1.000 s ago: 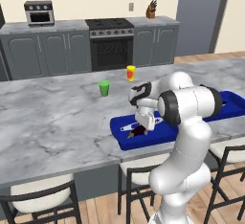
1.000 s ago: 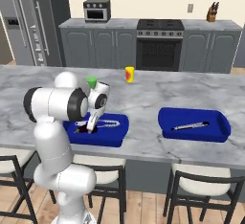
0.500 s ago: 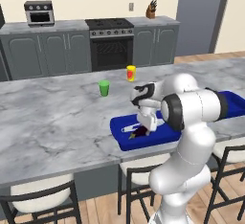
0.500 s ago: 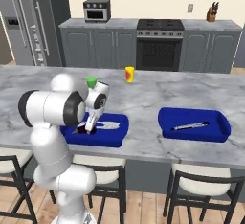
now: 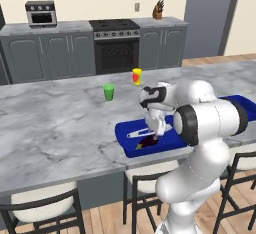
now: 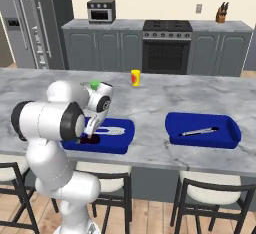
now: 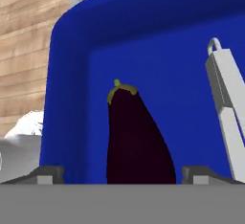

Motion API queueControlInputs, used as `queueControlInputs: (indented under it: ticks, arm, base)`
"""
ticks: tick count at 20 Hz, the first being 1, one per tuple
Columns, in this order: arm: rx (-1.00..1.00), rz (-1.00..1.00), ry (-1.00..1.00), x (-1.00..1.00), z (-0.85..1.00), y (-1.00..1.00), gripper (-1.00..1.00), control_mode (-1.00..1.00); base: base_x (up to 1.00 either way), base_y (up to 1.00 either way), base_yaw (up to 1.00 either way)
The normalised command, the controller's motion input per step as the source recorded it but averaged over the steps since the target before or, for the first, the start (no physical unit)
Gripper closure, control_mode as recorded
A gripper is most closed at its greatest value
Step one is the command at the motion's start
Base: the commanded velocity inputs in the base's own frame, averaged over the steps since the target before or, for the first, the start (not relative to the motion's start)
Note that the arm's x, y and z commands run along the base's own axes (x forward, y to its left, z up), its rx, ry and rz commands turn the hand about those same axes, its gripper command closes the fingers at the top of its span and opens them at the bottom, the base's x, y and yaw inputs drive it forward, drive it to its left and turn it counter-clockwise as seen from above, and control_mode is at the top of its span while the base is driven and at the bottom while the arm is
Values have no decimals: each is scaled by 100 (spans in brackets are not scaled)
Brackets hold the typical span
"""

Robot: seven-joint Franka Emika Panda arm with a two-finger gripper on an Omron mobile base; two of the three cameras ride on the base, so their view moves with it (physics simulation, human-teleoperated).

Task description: Gather the eggplant and squash from the fridge and place them on a tray on the dining counter. Then gather the chicken drumstick and fish from the fridge and place them on the other tray.

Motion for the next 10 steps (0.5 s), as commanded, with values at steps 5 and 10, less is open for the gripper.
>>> queueControlInputs:
  ticks: [5,10]
  arm:
    - [-8,-33,0,-86,68,2,-100,-100]
    - [-10,-56,0,-94,8,7,-100,-100]
  base:
    - [0,0,0]
    - [0,0,0]
